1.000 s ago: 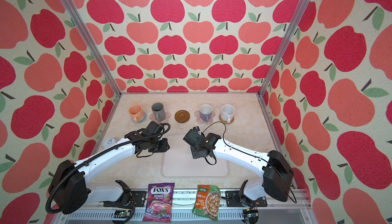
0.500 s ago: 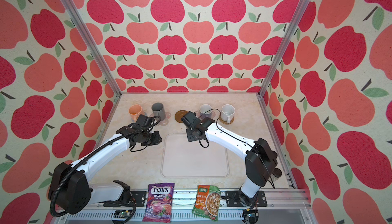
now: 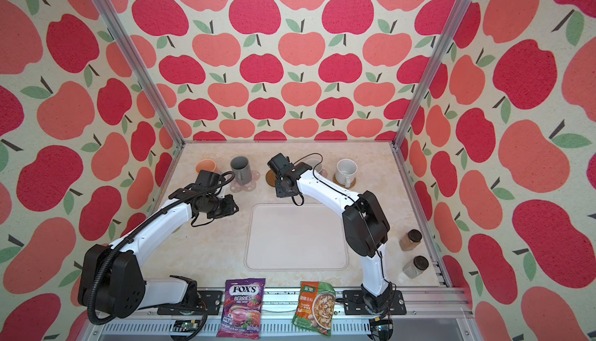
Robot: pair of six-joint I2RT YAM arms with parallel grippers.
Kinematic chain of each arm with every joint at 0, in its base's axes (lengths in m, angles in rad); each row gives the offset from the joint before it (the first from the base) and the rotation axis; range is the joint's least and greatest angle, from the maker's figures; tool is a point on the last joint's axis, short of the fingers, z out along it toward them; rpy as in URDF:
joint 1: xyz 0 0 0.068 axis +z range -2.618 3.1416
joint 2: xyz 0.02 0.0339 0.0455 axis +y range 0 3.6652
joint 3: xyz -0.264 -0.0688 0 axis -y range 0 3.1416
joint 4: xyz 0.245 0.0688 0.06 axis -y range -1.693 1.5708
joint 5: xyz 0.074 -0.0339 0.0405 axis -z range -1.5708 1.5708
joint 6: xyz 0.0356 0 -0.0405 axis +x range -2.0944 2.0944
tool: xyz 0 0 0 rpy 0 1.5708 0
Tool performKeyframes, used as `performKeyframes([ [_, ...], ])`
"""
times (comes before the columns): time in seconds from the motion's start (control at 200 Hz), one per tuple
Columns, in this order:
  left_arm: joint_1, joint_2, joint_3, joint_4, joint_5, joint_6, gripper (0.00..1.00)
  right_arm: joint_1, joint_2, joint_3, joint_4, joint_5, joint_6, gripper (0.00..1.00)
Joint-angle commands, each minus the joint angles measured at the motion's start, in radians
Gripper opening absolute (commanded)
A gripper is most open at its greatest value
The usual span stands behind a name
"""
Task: Place cups on coasters
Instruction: Pick up the cup from the tray, then place the cup on the coaster.
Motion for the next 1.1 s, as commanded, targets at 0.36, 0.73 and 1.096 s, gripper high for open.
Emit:
performKeyframes([
  [0.36, 0.032, 0.077, 0.004, 0.065, 0.057, -0.004, 0.28, -0.04, 0.14, 0.228, 0.031, 0.004, -0.055, 0.0],
  [0.73, 0.034, 0.102, 0.003, 0.08, 0.071, -0.012, 0.28, -0.052, 0.225, 0.302, 0.063, -0.003, -0.112, 0.0],
  [1.096, 0.033, 0.133, -0.009, 0.112, 0.096, -0.029, 0.28, -0.052, 0.254, 0.339, 0.096, -0.003, -0.144, 0.0],
])
